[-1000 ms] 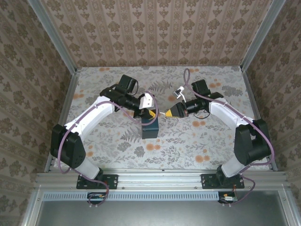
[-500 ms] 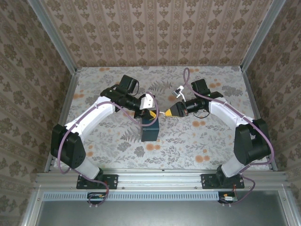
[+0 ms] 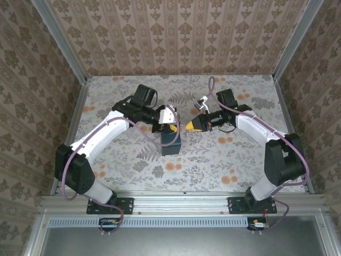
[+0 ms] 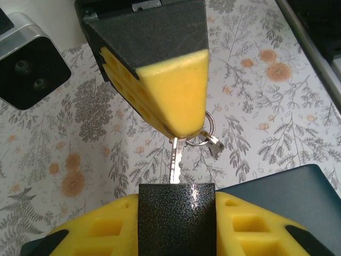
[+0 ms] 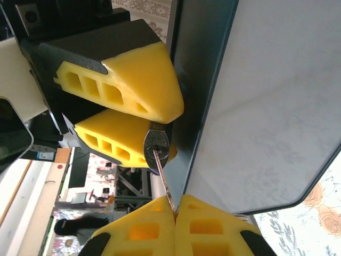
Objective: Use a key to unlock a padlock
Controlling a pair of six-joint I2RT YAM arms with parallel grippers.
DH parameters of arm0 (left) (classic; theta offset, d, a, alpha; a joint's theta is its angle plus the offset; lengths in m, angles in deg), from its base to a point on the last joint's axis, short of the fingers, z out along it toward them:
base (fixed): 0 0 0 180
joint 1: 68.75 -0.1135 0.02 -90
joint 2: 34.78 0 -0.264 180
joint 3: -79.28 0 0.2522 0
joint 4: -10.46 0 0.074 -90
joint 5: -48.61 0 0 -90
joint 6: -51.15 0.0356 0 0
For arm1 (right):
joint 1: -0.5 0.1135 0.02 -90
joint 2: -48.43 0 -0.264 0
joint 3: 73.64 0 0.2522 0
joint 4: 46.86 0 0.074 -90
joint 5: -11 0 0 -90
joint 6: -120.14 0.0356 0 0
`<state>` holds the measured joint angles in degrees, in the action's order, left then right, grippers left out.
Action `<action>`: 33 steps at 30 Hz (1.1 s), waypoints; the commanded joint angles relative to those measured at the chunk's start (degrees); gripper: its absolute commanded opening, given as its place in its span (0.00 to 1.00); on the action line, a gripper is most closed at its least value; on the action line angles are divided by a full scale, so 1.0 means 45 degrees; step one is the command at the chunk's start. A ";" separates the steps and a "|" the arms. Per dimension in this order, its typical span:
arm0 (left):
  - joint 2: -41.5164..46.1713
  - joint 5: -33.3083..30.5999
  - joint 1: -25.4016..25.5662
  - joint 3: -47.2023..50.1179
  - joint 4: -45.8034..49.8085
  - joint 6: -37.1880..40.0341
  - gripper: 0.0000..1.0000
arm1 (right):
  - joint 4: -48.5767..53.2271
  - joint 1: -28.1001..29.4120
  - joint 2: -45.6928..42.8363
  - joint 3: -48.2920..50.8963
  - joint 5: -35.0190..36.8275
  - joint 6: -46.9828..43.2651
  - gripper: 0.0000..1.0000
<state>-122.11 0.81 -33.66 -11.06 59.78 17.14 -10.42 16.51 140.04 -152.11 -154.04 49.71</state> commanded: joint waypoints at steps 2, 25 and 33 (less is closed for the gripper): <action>0.0673 -0.0254 0.0132 -0.0103 -0.0226 0.0812 0.18 | 0.0150 0.0083 0.0163 -0.0280 -0.0730 0.0691 0.00; 0.0891 -0.0751 0.0268 0.0064 -0.0228 0.1150 0.18 | 0.1105 0.0158 0.0805 -0.0845 -0.0840 0.0117 0.00; 0.0950 -0.0902 0.0303 0.0103 -0.0185 0.1150 0.17 | 0.0869 0.0097 0.0760 -0.0855 -0.0784 0.0328 0.00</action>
<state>-120.40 -4.77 -32.72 -10.62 59.78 21.00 -5.85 17.03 143.13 -154.32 -157.04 50.28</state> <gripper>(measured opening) 0.290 0.040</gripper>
